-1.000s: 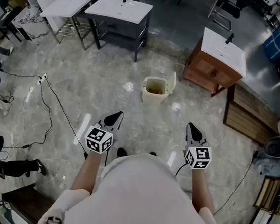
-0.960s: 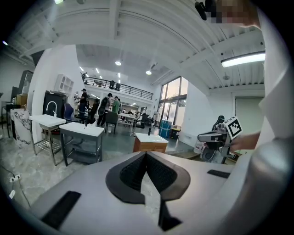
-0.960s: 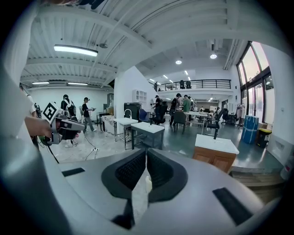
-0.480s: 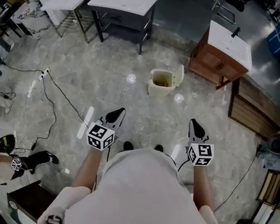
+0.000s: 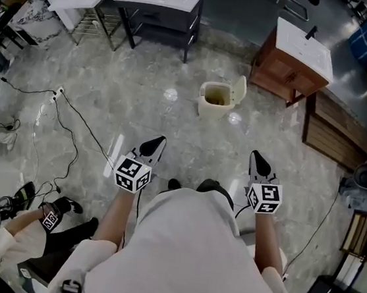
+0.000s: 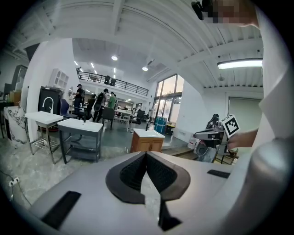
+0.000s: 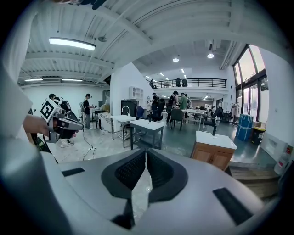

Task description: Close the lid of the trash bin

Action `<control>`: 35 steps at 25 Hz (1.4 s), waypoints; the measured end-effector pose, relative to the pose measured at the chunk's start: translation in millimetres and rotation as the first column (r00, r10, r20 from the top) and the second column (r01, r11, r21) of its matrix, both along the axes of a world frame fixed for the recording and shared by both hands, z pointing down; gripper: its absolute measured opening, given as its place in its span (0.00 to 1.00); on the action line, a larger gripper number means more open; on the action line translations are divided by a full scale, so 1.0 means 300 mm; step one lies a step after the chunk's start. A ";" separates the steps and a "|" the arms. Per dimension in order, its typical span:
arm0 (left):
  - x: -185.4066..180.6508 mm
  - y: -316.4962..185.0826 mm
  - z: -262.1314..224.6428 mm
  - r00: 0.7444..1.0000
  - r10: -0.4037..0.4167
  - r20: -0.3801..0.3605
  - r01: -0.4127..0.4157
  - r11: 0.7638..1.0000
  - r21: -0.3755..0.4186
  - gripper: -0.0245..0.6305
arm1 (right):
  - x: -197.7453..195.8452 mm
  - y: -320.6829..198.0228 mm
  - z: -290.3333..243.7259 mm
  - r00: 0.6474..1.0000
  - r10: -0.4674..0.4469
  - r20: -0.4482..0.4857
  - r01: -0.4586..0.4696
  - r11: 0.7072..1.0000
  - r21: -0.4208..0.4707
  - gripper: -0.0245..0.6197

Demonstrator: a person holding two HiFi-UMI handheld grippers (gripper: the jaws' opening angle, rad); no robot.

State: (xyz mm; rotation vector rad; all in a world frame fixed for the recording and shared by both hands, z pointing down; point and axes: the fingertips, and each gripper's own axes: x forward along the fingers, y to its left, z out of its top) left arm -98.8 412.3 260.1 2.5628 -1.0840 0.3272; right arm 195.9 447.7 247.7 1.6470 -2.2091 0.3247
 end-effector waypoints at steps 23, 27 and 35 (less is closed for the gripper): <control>0.065 -0.274 0.049 0.998 -0.065 0.014 0.065 0.997 -0.030 0.06 | 0.042 -0.333 0.089 0.998 -0.058 0.032 0.059 0.997 -0.045 0.09; 0.124 -0.375 0.062 0.997 -0.073 0.014 0.074 0.997 -0.035 0.06 | 0.086 -0.443 0.116 0.996 -0.082 0.031 0.083 0.995 -0.057 0.09; 0.252 -0.559 0.065 0.995 -0.092 0.027 0.093 0.995 -0.037 0.07 | 0.173 -0.657 0.152 0.990 -0.133 0.040 0.135 0.988 -0.070 0.09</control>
